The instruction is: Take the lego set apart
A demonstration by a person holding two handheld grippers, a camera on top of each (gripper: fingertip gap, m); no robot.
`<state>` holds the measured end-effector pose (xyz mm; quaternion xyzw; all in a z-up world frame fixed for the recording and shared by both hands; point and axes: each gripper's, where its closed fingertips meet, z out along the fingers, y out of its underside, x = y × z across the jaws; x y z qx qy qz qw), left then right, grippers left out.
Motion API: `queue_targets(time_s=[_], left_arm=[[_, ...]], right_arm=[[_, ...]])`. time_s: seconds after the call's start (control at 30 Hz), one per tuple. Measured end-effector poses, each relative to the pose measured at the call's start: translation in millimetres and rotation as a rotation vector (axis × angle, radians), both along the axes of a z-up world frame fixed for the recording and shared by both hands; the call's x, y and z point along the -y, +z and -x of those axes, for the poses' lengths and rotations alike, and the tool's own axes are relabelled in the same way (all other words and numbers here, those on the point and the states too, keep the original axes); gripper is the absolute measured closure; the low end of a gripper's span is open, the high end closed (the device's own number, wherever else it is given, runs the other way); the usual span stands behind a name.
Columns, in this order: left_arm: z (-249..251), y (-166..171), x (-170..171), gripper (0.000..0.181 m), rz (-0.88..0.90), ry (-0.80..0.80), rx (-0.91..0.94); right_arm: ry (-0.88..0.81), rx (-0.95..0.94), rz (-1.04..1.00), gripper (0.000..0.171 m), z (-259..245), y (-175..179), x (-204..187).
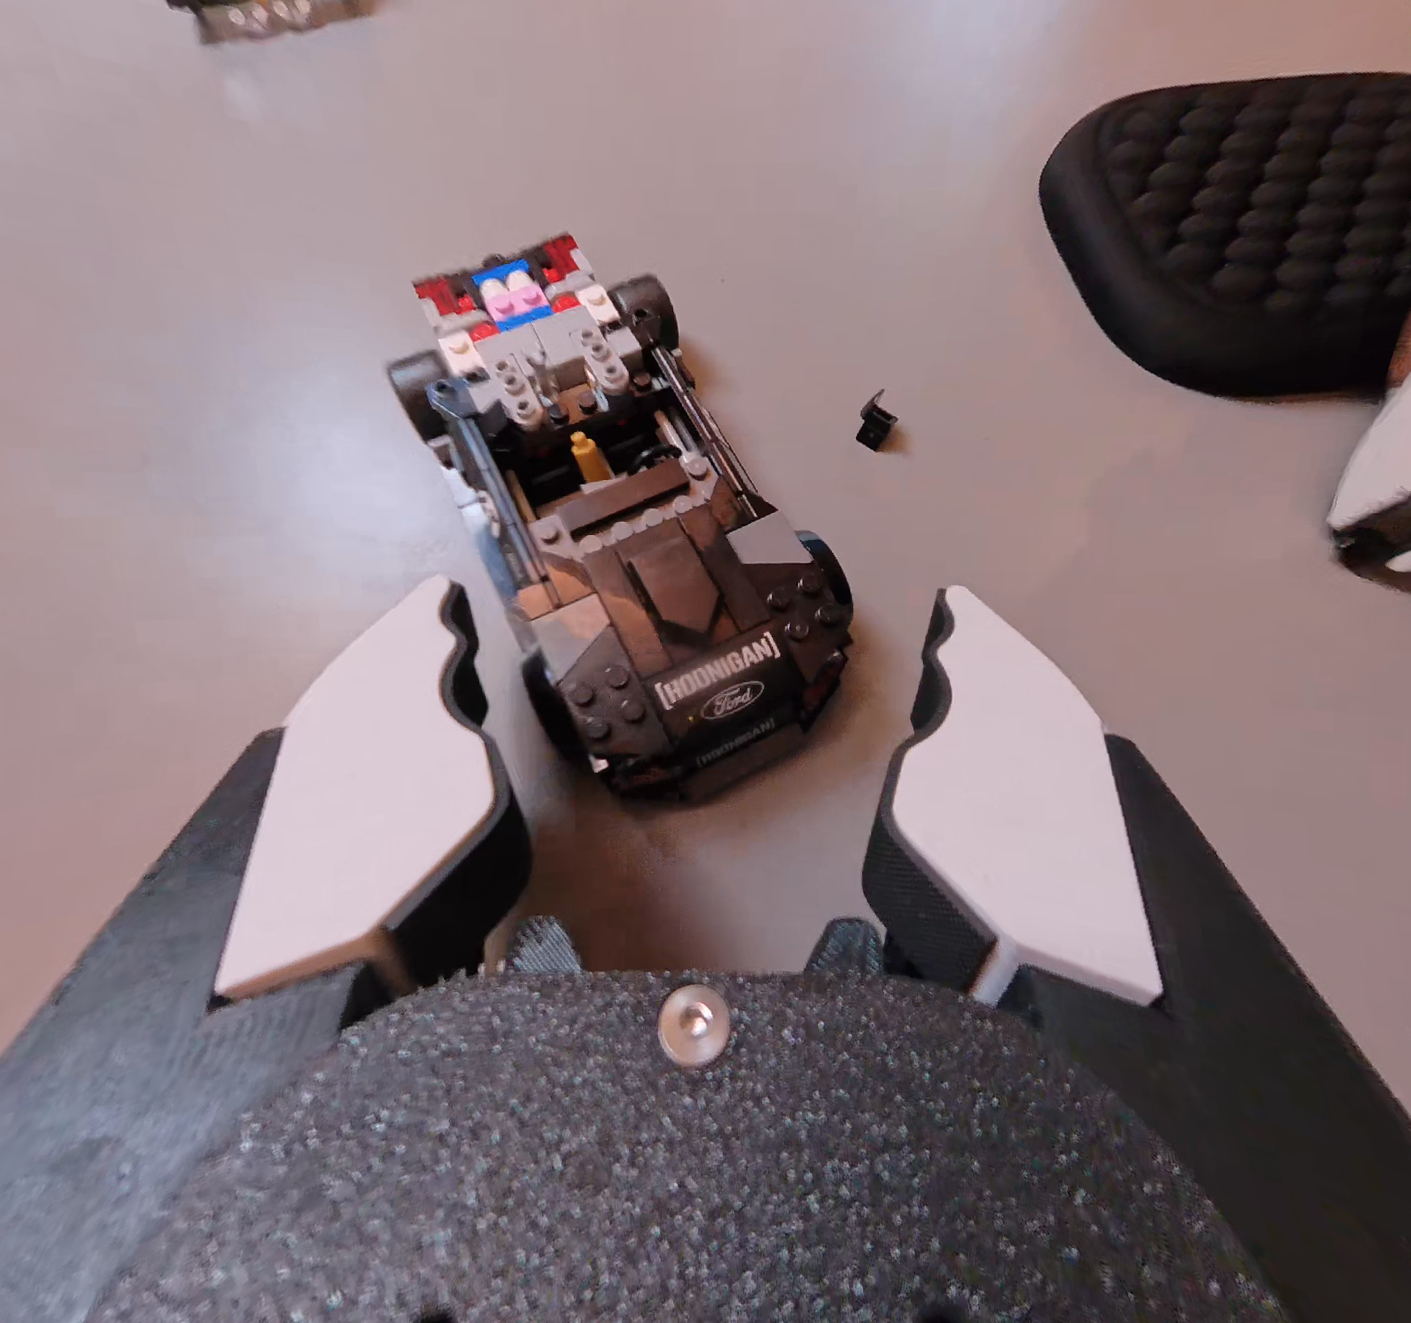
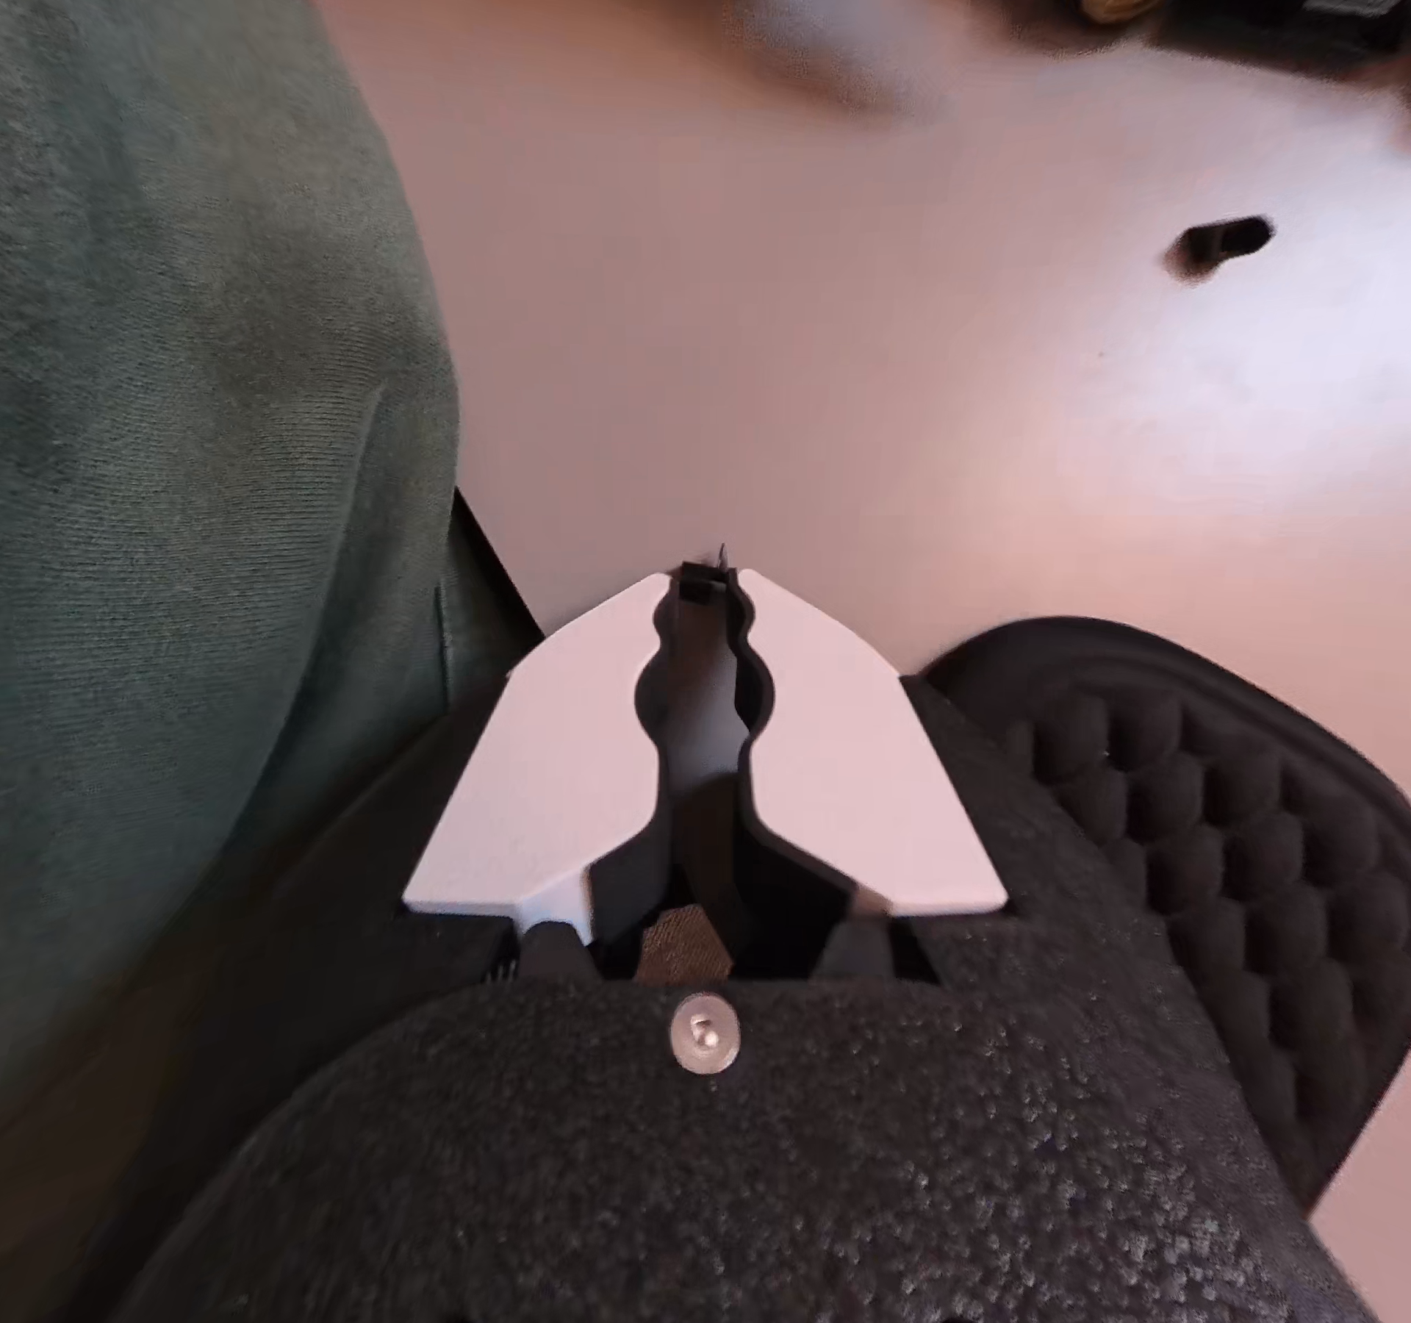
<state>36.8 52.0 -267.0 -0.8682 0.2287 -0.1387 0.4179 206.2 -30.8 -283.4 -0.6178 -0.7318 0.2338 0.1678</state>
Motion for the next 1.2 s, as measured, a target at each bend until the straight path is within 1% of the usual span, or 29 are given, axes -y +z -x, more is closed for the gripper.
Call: queue_targets(time_s=[0.07,0.1,0.17,0.2,0.23,0.3,0.43,0.5,0.57,0.73,0.8,0.9,0.97,1.03,1.1,1.2], left_arm=[[5.2,16.7,1.4,0.077,-0.049,0.001,-0.002],[5.5,28.2,2.6,0.085,-0.084,-0.003,0.019],[-1.4,48.8,10.1,0.111,-0.129,-0.052,0.1],[-7.8,57.4,15.1,0.125,-0.139,-0.085,0.161],[-15.9,65.2,20.4,0.135,-0.139,-0.12,0.24],[-31.4,75.0,29.6,0.148,-0.093,-0.174,0.426],[-42.2,82.8,36.5,0.156,0.024,-0.214,0.738],[-40.6,87.5,37.5,0.161,0.052,-0.223,0.84],[-36.4,88.2,36.5,0.165,0.058,-0.219,0.871],[-35.9,86.6,37.2,0.166,0.088,-0.23,0.903],[-37.5,84.8,37.4,0.173,0.068,-0.235,0.871],[-36.6,85.9,37.8,0.173,0.027,-0.249,0.815],[-36.6,88.9,39.9,0.173,0.018,-0.271,0.82],[-35.6,91.8,39.0,0.174,0.018,-0.267,0.858],[-33.2,98.3,36.3,0.174,0.017,-0.254,0.957],[-29.6,104.7,33.0,0.174,0.014,-0.228,1.077]], right_arm=[[-0.026,-0.085,-0.038,0.16,10.2,12.1,-8.9],[-0.043,-0.149,-0.064,0.159,18.5,22.2,-15.4],[-0.065,-0.283,-0.119,0.159,38.4,45.1,-28.1],[-0.069,-0.352,-0.152,0.16,49.7,56.6,-34.4],[-0.064,-0.421,-0.192,0.16,61.2,67.6,-39.8],[-0.018,-0.536,-0.287,0.16,83.7,85.3,-46.0],[0.155,-0.65,-0.447,0.16,119.1,101.7,-41.7],[0.225,-0.66,-0.497,0.16,129.3,102.1,-40.2],[0.258,-0.659,-0.52,0.16,135.0,101.6,-43.1],[0.31,-0.634,-0.505,0.16,140.8,95.4,-45.4],[0.316,-0.634,-0.461,0.16,142.6,94.1,-42.6],[0.306,-0.649,-0.381,0.16,143.4,95.3,-41.2],[0.289,-0.667,-0.285,0.16,142.7,98.3,-38.8],[0.259,-0.679,-0.196,0.16,142.9,100.9,-38.9],[0.212,-0.71,-0.142,0.16,145.0,106.4,-41.3],[0.159,-0.753,-0.133,0.16,148.1,113.0,-44.1]])
